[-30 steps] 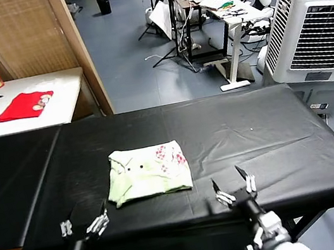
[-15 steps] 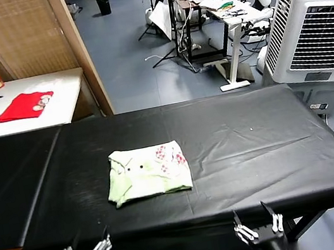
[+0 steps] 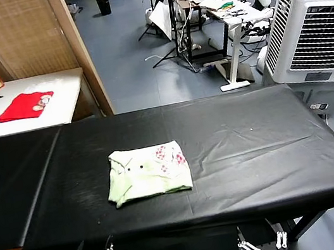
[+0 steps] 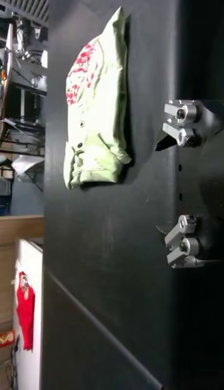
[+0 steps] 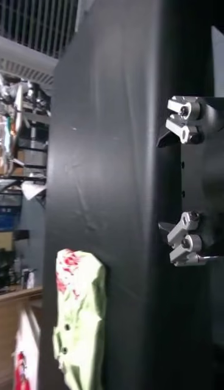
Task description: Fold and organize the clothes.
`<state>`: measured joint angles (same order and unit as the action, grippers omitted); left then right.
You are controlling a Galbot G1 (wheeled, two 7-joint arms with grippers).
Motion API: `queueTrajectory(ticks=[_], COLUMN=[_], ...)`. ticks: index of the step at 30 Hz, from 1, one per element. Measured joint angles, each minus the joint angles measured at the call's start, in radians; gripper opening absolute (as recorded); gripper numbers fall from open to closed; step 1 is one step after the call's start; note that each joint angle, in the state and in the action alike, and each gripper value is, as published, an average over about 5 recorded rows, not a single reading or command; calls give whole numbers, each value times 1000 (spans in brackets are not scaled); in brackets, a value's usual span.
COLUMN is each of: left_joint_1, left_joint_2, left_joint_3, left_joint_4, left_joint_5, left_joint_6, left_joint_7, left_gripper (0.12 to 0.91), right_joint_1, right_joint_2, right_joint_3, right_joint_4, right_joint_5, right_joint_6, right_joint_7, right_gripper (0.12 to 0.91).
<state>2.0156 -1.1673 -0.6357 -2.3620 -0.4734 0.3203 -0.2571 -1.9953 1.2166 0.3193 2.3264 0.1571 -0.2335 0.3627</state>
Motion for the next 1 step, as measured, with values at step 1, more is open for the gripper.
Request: queueTrajectory(ticks=[1], left_joint_1=[0], left_joint_2=[0], left_joint_3=[0], left_joint_4=[0], left_joint_5=[0], left_joint_6=[0], left_joint_7=[0], left_gripper=[798], right_joint_1=[0], right_joint_2=[0], right_joint_3=[0], right_joint_4=[0], right_joint_5=[0], right_joint_6=[0], right_joint_7=[0], right_gripper=[798])
